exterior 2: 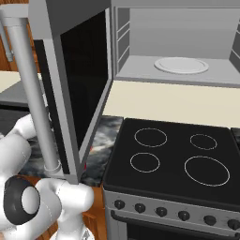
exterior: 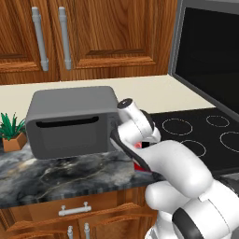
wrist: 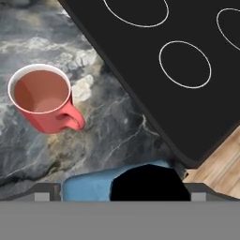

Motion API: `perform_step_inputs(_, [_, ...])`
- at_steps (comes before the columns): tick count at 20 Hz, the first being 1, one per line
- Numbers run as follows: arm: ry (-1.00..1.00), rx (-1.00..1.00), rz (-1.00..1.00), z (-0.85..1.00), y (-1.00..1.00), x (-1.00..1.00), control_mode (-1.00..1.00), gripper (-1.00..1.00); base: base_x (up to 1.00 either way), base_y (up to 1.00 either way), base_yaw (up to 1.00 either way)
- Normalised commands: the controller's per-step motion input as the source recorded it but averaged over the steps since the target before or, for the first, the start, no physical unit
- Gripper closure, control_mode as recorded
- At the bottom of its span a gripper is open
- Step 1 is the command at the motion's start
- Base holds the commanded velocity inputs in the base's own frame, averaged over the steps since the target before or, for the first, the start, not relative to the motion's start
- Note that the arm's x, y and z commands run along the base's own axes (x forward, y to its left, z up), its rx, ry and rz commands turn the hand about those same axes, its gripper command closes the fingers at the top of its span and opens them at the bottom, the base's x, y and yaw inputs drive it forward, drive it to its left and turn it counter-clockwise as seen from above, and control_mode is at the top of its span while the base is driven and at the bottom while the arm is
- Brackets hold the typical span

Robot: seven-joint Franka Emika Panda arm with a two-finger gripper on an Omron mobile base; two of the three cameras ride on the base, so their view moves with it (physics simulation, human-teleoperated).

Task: Place the microwavable item in the microwave. Then, close the microwave door and press the start button.

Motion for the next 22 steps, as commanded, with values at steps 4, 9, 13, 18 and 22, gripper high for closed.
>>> perform_step_inputs(4, [0.0, 0.0, 0.0, -0.23, 0.0, -0.02, -1.0, -1.0, 0.0, 0.0, 0.0])
perform_step_inputs(9, [-0.02, 0.0, 0.0, -0.2, 0.0, -0.2, -1.0, 1.0, 0.0, 0.0, 0.0])
perform_step_inputs(13, [-0.03, 0.0, 0.0, -0.14, 0.0, -0.14, -1.0, 1.0, 0.0, 0.0, 0.0])
perform_step_inputs(18, [-0.03, 0.0, 0.0, -0.13, -0.04, -0.05, -1.0, 1.0, 0.0, 0.0, 0.0])
perform_step_inputs(22, [-0.03, 0.0, 0.0, -0.07, -0.05, 0.0, -1.0, 1.0, 0.0, 0.0, 0.0])
